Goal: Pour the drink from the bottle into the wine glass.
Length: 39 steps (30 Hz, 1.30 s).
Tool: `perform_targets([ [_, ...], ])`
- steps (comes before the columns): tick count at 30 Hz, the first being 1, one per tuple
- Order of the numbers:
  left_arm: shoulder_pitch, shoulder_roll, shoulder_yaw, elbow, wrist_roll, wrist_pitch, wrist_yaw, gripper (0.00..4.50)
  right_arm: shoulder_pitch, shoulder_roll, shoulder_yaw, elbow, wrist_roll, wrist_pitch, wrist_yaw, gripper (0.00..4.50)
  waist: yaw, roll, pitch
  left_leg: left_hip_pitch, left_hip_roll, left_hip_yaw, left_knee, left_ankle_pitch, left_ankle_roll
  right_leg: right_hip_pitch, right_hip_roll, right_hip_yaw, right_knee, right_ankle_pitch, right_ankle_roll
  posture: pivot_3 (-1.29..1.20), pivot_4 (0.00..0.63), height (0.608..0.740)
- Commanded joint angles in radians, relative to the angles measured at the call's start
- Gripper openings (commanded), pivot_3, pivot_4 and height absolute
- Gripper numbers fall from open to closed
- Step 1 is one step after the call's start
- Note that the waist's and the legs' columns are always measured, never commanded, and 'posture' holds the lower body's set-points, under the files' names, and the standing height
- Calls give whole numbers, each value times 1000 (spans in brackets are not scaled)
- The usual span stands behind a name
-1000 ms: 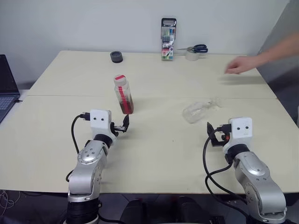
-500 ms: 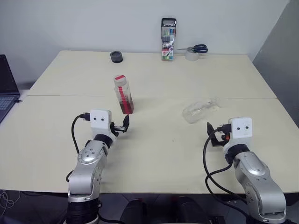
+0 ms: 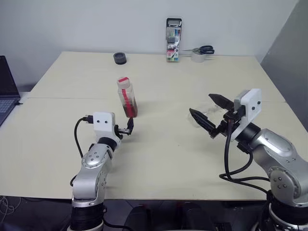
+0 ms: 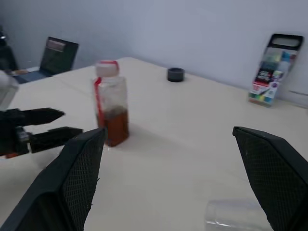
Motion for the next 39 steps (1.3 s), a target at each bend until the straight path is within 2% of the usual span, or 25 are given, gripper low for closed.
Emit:
perform_targets([
  [1,-43,10,-16,8,28,-46,8,4472,-30,-11,10,4,39,-2,11,4500,1,0,0,0,0,0,0,0,0,0,0,0,0,0,0,0,150,740],
  [9,-108,-4,-55,53,46,-94,7,4472,-32,-18,48,28,43,-28,5,4500,1,0,0,0,0,0,0,0,0,0,0,0,0,0,0,0,150,740],
  [22,-254,-11,-24,215,52,-166,34,4472,-25,-16,57,29,61,-33,-10,4500,2,0,0,0,0,0,0,0,0,-1,0,0,0,0,0,0,150,740],
  [32,-386,5,13,412,59,-268,45,4472,-11,-9,69,13,69,-29,-44,4500,2,0,0,-1,0,0,0,0,0,-1,0,0,0,0,0,0,150,740],
  [39,-417,11,13,487,49,-310,21,4472,-8,-15,64,9,75,-30,-65,4500,2,0,0,-1,0,0,0,0,-1,-1,0,0,0,0,0,0,150,740],
])
